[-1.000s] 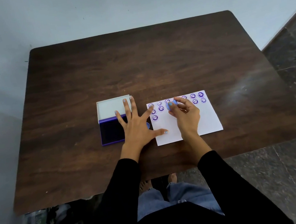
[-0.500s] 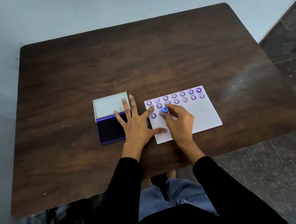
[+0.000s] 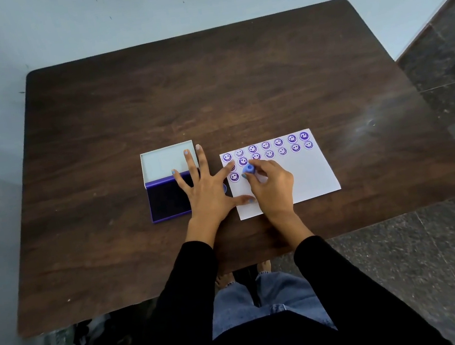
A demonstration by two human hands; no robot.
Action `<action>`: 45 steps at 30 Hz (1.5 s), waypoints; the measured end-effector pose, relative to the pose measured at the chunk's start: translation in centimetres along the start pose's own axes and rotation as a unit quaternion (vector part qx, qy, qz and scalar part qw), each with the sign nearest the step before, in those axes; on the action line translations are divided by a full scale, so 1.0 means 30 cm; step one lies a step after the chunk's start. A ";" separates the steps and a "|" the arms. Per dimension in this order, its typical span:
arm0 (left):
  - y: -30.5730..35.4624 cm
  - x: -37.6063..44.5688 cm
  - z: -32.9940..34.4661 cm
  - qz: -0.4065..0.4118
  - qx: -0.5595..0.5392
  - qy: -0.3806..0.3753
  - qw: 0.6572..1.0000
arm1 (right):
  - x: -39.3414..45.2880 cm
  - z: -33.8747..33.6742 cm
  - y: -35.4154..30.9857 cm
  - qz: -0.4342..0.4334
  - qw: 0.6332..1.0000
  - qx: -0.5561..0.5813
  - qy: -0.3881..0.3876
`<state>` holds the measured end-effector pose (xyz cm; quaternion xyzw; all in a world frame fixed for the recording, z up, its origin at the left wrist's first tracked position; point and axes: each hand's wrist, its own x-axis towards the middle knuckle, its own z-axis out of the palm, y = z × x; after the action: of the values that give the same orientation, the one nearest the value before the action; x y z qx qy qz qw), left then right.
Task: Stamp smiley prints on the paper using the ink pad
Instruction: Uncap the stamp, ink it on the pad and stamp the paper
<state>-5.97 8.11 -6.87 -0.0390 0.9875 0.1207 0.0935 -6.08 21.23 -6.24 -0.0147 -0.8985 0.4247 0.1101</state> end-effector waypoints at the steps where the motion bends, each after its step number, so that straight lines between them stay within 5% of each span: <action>1: 0.000 0.000 0.000 0.000 0.000 0.000 1.000 | 0.002 0.000 -0.001 -0.001 1.000 -0.001 -0.002; 32: 0.008 -0.003 -0.010 -0.005 0.002 -0.024 1.000 | 0.027 0.000 -0.019 0.074 0.996 -0.023 -0.034; 39: -0.002 -0.015 -0.027 0.001 -0.035 -0.006 0.999 | 0.107 -0.092 -0.052 0.215 0.944 0.216 0.129; 45: -0.082 -0.041 -0.083 -0.059 -0.098 0.026 0.993 | 0.156 -0.151 -0.033 0.234 0.903 0.299 0.201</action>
<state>-4.94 5.17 -4.83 -0.1096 0.9691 0.2096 0.0706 -9.63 24.61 -1.84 -0.2759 -0.6591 0.6748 0.1847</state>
